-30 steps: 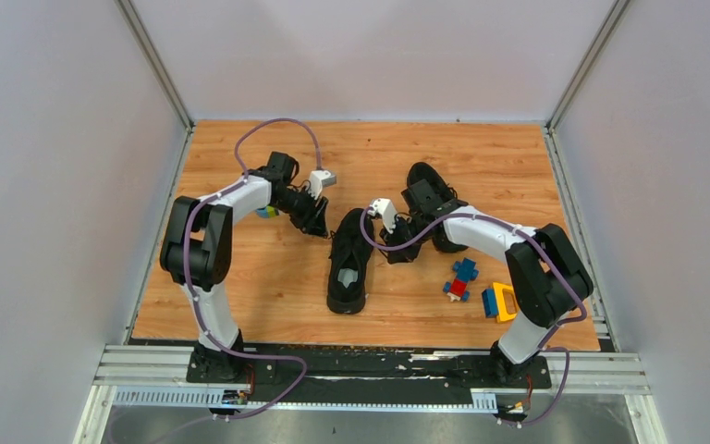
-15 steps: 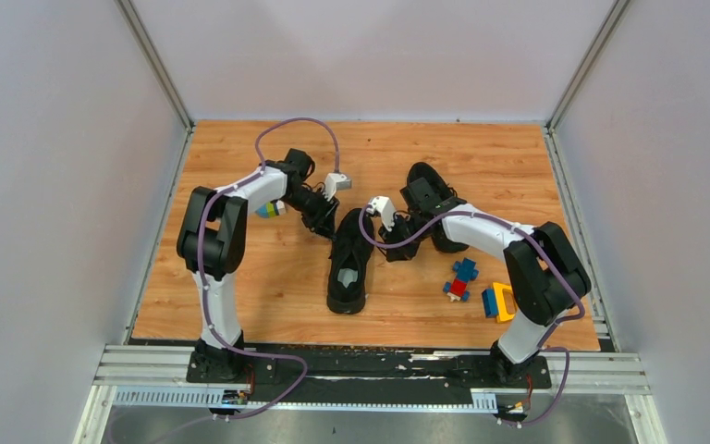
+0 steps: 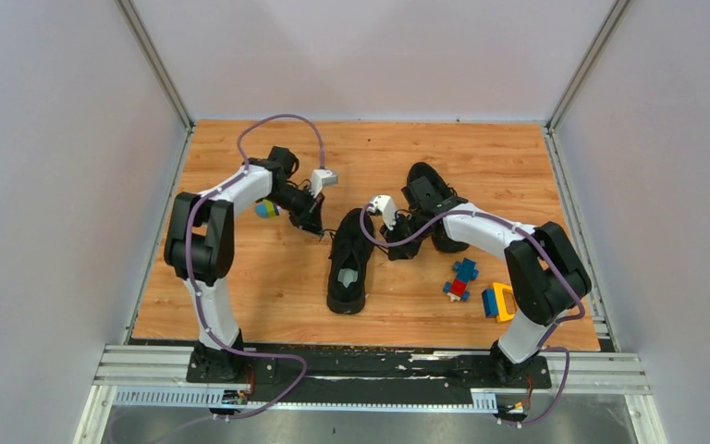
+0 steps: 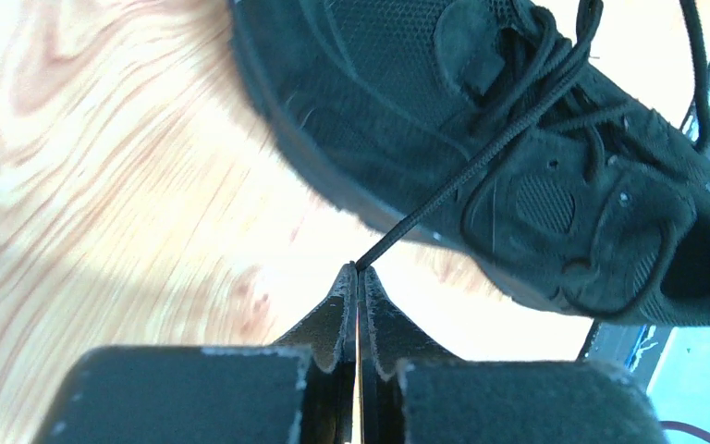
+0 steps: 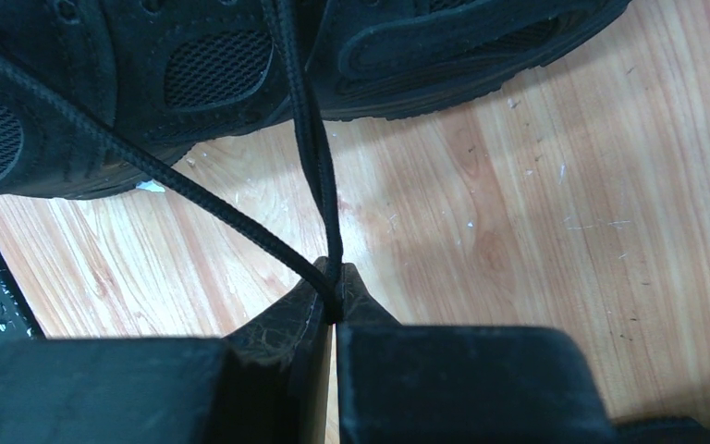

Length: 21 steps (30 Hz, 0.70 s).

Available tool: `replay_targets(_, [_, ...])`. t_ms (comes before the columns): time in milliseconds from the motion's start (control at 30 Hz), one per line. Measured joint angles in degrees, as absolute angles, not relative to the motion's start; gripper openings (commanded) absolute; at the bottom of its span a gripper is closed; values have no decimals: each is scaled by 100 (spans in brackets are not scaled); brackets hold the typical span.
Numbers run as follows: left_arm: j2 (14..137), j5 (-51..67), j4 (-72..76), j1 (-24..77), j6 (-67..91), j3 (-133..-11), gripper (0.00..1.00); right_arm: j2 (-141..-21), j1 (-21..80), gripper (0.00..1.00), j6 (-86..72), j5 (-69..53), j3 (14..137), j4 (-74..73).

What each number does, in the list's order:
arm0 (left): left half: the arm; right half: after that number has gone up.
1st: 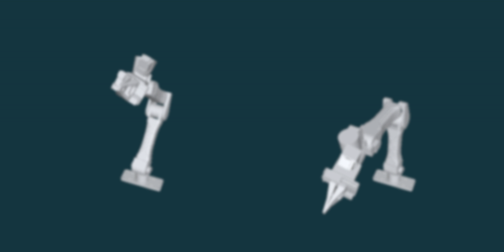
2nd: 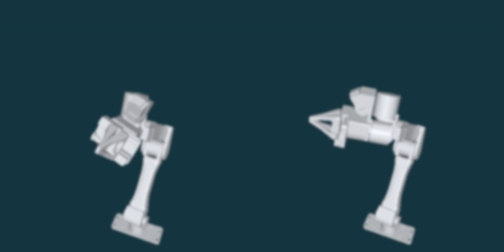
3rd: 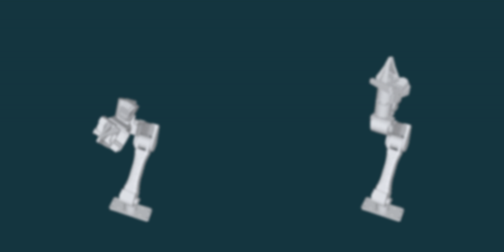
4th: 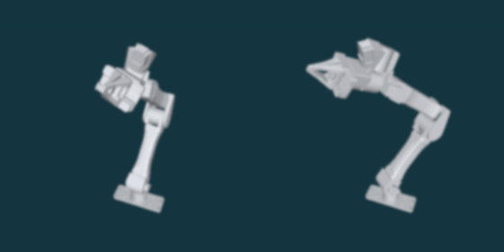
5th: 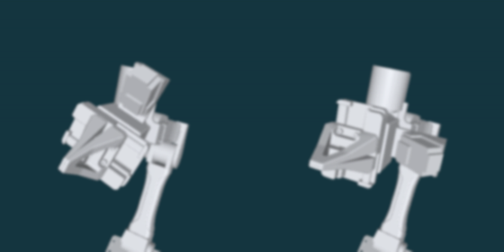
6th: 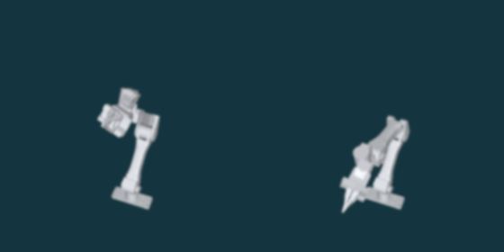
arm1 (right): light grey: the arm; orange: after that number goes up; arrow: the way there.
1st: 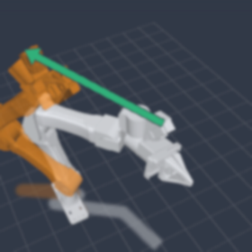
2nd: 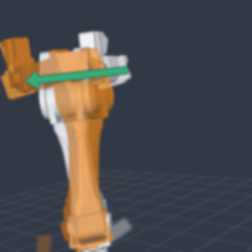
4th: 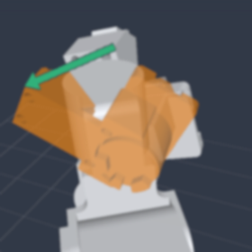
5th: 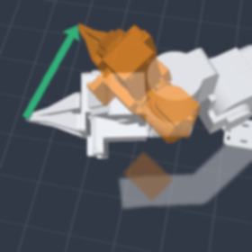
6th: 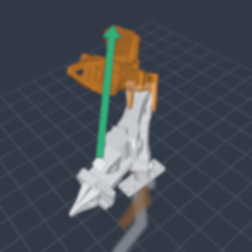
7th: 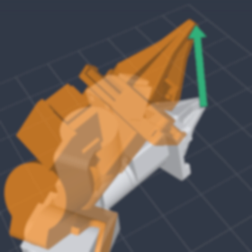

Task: Tie the shoes
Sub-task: Tie the shoelace on the shoe.

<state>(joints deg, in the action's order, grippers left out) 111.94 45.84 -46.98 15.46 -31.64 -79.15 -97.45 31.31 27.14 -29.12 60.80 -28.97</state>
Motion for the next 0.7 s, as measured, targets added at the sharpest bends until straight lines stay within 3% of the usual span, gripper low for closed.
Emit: replay_targets(700, [9454,3839,-4641,366,-2869,-7013,0,-9603,3004,0,2672,-3179,5988,-2976])
